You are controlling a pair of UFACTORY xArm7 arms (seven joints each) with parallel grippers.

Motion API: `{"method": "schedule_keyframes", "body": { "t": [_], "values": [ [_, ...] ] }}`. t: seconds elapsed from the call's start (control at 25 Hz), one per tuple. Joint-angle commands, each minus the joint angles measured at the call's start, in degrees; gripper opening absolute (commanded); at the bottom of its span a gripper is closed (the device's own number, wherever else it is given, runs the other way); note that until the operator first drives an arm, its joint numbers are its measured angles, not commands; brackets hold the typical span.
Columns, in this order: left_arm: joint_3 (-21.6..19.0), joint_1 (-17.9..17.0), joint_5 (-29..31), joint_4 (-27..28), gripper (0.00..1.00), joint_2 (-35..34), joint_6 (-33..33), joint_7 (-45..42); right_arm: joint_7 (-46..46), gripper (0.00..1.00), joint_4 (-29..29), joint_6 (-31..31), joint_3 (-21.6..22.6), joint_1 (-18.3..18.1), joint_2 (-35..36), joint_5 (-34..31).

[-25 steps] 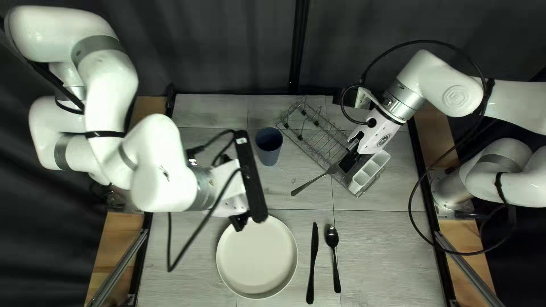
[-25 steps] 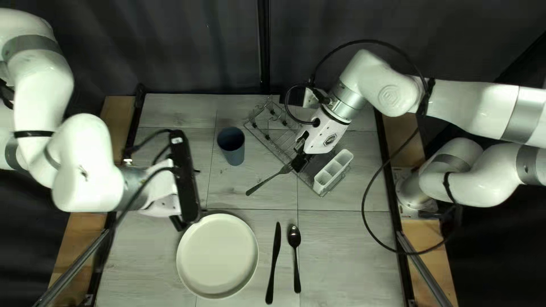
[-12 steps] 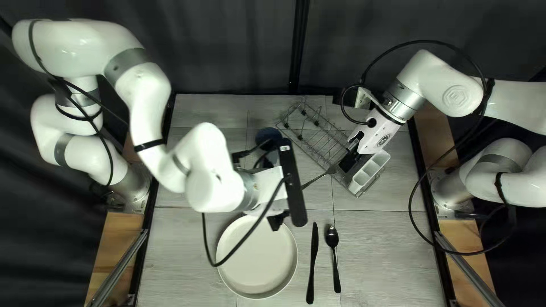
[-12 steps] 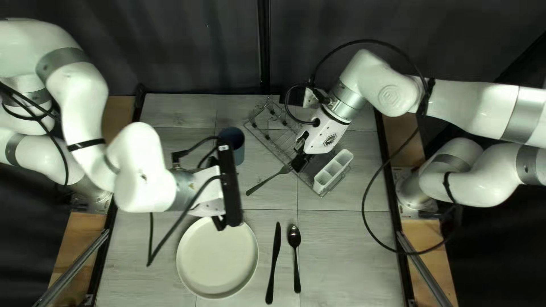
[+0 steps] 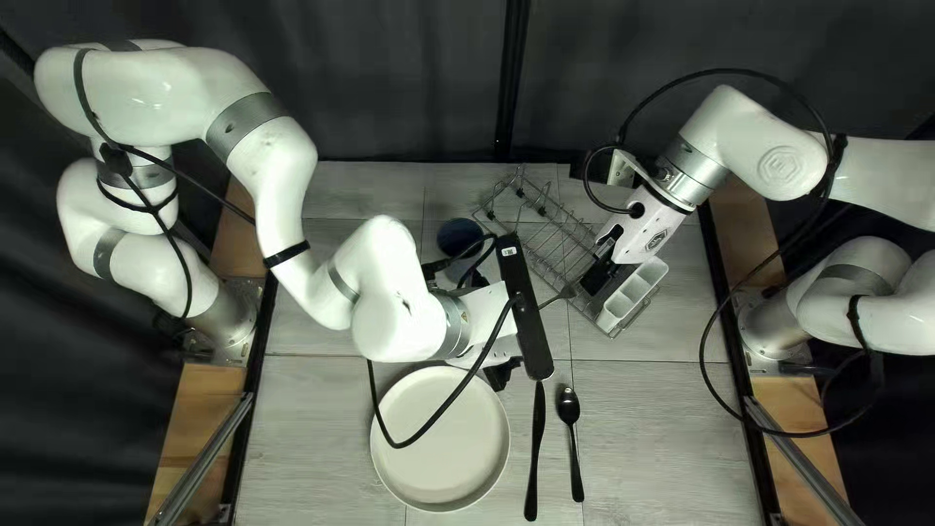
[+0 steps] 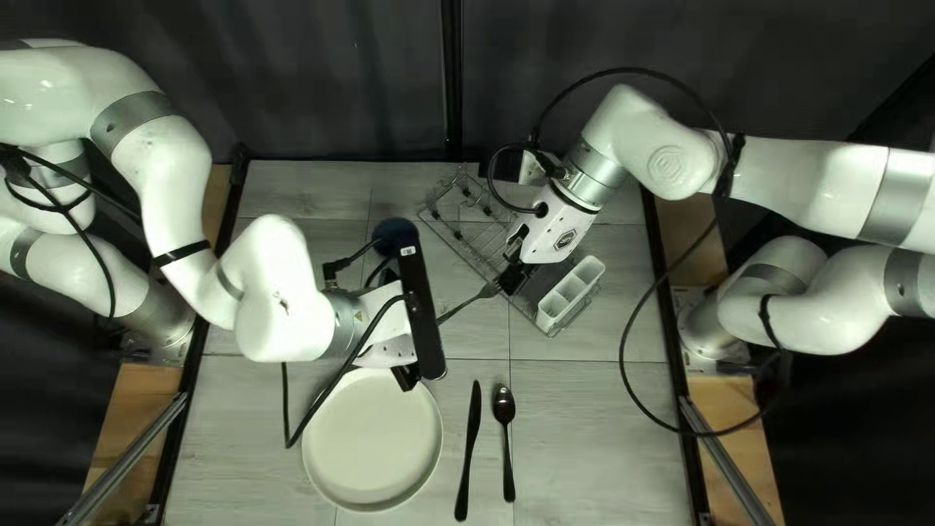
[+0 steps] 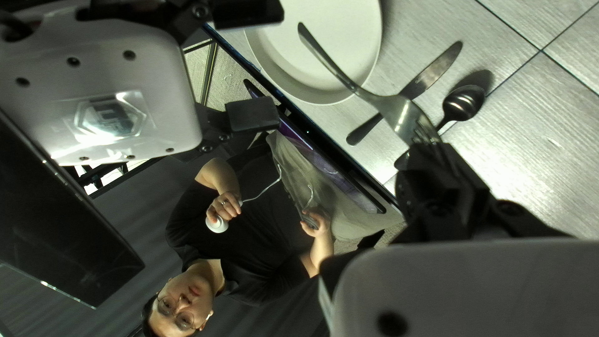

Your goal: Pick up and place plate onto table. Place down one fork to the left of the plate. Place spoon and knife to the right of the plate. Place cup above the knife and spoon

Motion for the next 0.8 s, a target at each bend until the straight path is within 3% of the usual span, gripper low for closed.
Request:
{"method": "schedule_keyframes", "body": {
  "t": [0.04,0.32,0.44,0.48,0.6,0.64,0.68,0.72,0.8],
  "values": [
    [3.67,-3.24,0.23,1.50,1.00,-0.16,-0.58,-1.37,0.00,0.00,0.00,0.00,0.00,0.00,0.00,0.00],
    [8.01,-6.07,1.27,2.94,1.00,1.03,-1.60,-1.55,0.00,0.00,0.00,0.00,0.00,0.00,0.00,0.00],
    [8.01,-5.77,1.40,3.05,1.00,1.34,-1.91,-1.11,0.00,0.00,0.00,0.00,0.00,0.00,0.00,0.00],
    [7.81,-5.45,1.40,2.97,0.91,1.55,-2.11,-0.73,0.00,0.00,0.00,0.00,0.00,0.00,0.00,0.00],
    [7.74,-5.35,1.42,2.91,0.86,1.60,-2.18,-0.66,0.00,0.00,0.00,0.00,0.00,0.00,0.00,0.00],
    [7.74,-5.35,1.42,2.91,0.76,1.60,-2.18,-0.66,0.00,0.00,0.00,0.00,0.00,0.00,0.00,0.00],
    [7.74,-5.35,1.42,2.91,0.09,1.60,-2.18,-0.66,0.00,0.00,0.00,0.00,0.00,0.00,0.00,0.00],
    [7.74,-5.35,1.42,2.91,0.00,1.60,-2.18,-0.66,0.00,0.00,0.00,0.00,0.00,0.00,0.00,0.00],
    [7.74,-5.35,1.42,2.91,0.00,1.60,-2.18,-0.66,0.00,0.00,0.00,0.00,0.00,0.00,0.00,0.00]
  ]
}}
